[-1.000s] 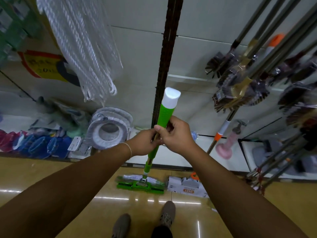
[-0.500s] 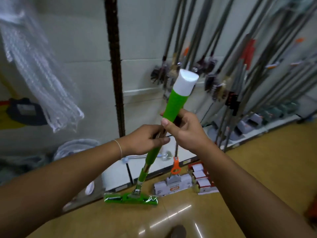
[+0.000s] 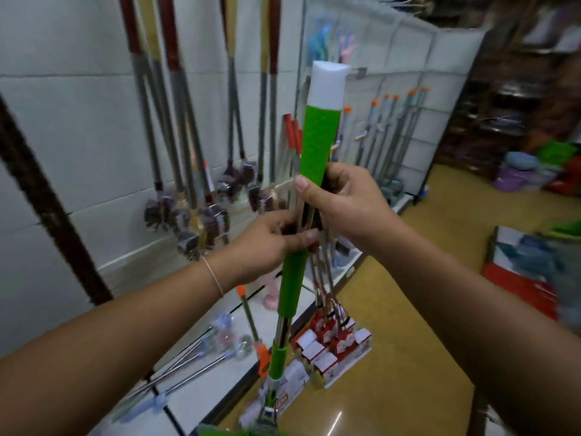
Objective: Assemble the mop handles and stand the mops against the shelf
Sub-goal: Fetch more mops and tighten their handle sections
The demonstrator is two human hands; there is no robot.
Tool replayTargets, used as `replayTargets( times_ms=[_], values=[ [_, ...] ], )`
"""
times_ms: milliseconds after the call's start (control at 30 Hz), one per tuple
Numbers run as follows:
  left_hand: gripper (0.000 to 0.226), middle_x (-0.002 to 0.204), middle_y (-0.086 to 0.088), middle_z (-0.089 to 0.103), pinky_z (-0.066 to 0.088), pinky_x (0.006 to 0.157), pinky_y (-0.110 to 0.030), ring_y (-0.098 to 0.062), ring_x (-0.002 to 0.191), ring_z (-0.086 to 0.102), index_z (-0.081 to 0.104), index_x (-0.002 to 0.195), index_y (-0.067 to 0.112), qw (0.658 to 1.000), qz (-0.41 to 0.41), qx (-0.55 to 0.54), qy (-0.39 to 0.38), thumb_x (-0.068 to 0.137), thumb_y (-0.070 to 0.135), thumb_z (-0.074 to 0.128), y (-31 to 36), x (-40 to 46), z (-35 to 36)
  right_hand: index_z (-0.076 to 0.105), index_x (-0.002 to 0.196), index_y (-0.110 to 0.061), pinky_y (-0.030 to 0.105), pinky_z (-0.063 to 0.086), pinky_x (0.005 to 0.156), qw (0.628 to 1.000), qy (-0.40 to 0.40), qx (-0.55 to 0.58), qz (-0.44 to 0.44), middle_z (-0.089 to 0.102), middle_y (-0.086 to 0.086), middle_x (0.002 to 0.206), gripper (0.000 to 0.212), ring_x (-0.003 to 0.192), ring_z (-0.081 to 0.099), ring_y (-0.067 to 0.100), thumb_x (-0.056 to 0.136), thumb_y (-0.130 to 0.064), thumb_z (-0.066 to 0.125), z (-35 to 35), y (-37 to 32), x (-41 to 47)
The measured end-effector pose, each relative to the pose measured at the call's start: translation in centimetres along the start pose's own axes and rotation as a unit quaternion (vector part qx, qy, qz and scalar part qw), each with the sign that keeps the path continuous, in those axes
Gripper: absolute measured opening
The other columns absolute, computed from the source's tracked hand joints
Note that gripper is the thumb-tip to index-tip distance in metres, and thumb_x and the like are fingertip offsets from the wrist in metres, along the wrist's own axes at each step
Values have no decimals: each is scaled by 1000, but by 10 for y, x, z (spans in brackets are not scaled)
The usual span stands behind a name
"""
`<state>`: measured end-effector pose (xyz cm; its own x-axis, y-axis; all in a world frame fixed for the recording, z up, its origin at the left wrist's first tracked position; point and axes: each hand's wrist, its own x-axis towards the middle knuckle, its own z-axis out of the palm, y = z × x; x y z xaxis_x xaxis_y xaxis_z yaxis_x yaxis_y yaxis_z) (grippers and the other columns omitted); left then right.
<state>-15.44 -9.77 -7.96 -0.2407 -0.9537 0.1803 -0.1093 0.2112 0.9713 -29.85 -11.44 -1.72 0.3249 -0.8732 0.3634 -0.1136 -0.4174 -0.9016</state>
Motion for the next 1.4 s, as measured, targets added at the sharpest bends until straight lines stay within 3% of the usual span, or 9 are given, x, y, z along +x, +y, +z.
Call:
replayTargets(
  times_ms=[167,267,400,567,733,867,1000,1200,1400],
  values=[
    [6,80,-2,72,55,78,-27,-15,81,69,66,91,7,998,9,-4,-64,91,8,60,6,69,47,69,96,6,47,53,70,995,56,-83,-15,68,30,88,28,76,60,19,91,-21,69,-75,9,14],
    [7,90,-10,73,53,88,-37,-24,91,70,69,93,8,996,8,3,-87,90,12,64,6,107,71,71,94,0,44,56,72,990,78,-117,-11,71,18,83,26,73,67,24,89,-26,71,-115,16,20],
    [16,93,-14,73,52,92,-49,-33,97,68,68,99,2,995,15,-6,-103,89,16,65,12,161,118,73,100,-3,57,55,78,982,109,-152,-14,73,22,92,24,89,69,37,89,-25,71,-177,22,30],
    [23,92,-17,68,56,82,-24,-20,88,67,62,108,-9,990,37,-28,-134,92,8,60,22,223,183,71,100,-6,55,55,79,971,149,-188,15,71,22,94,22,89,68,36,91,-25,68,-249,32,39],
    [11,88,-13,71,53,92,-41,-23,88,68,67,96,4,987,62,-10,-146,90,13,64,23,281,237,71,99,-12,39,56,68,952,198,-230,39,73,9,85,18,72,67,13,91,-28,69,-312,48,53],
    [7,85,-9,73,52,94,-49,-23,88,69,69,88,13,982,87,-4,-168,88,20,66,21,329,275,70,93,-17,44,55,72,930,239,-276,46,71,12,86,13,79,67,26,90,-30,68,-359,60,64],
    [13,88,-13,72,53,91,-50,-29,91,68,69,91,9,977,105,-8,-188,88,22,67,18,375,311,67,79,-23,26,46,58,908,288,-303,25,59,-8,65,11,59,53,5,88,-26,72,-401,77,74],
    [18,75,-9,66,49,69,-30,-11,70,59,68,86,5,958,132,-9,-255,86,23,70,11,453,353,73,93,-11,44,56,67,880,352,-319,10,71,15,82,10,73,64,26,87,-18,73,-458,114,102],
    [26,81,-13,64,49,75,-39,-17,76,58,66,95,-3,938,131,2,-321,87,21,69,7,534,388,71,90,-9,44,53,69,867,372,-330,34,68,24,87,6,72,58,20,88,-14,71,-520,140,138]
  ],
)
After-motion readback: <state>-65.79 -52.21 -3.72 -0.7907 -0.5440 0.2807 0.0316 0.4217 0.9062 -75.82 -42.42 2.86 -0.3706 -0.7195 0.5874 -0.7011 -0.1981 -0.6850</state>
